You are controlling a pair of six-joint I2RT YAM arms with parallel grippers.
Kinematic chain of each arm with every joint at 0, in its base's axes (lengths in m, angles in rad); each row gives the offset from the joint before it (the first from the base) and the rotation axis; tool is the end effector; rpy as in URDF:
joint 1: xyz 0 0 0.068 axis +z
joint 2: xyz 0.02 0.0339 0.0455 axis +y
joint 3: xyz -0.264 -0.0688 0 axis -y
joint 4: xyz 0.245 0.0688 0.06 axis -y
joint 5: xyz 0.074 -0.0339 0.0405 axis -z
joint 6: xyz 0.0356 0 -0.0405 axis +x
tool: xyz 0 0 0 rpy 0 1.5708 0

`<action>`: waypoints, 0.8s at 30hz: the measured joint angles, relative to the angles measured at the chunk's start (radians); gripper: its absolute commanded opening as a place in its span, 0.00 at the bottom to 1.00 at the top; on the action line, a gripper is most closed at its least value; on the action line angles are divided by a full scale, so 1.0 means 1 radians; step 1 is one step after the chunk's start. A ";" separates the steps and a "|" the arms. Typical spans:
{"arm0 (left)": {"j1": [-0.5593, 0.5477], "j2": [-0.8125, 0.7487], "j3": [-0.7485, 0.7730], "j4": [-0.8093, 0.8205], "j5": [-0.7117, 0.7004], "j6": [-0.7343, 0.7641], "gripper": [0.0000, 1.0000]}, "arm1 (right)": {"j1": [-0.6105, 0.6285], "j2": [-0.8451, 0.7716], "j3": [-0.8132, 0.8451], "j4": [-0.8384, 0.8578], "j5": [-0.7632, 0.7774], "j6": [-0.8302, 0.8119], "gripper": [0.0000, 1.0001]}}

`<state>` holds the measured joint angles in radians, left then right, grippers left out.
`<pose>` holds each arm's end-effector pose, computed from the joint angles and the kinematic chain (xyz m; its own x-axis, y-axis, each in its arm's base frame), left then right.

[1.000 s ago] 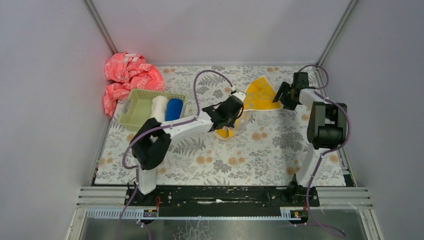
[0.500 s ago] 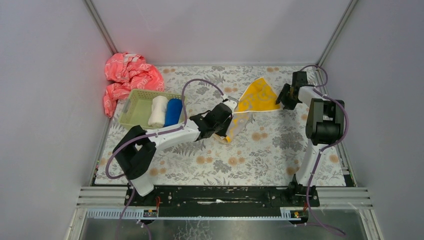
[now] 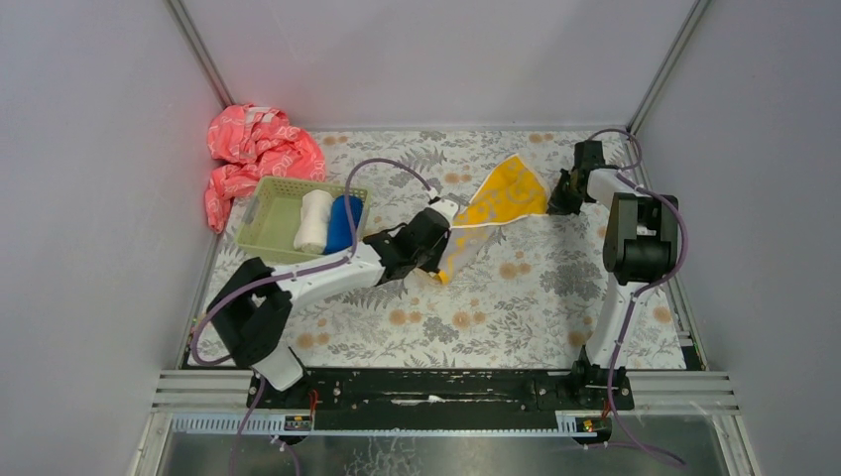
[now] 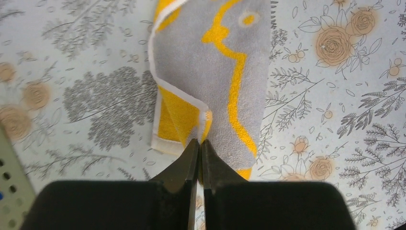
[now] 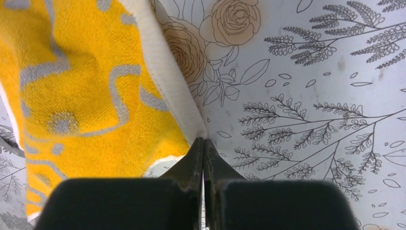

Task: Roll the towels
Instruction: Flatten out the towel at the center of the board.

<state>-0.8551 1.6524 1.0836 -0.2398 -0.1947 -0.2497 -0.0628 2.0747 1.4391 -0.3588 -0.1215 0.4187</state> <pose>0.2384 -0.2637 0.2164 -0.6212 0.3449 -0.7037 0.5152 0.8564 -0.0350 0.4392 -0.0233 0.1558 -0.7660 0.4525 -0.4566 0.3369 0.8875 0.3144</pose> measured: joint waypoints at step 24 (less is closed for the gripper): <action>0.121 -0.429 -0.240 -0.098 -0.012 -0.103 0.00 | -0.089 -0.415 -0.013 -0.149 -0.036 -0.016 0.00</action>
<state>-0.7345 1.2236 0.8436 -0.3378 -0.2070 -0.3527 -0.1520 1.6600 1.4265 -0.5076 -0.1577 0.4026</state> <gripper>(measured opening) 0.010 0.011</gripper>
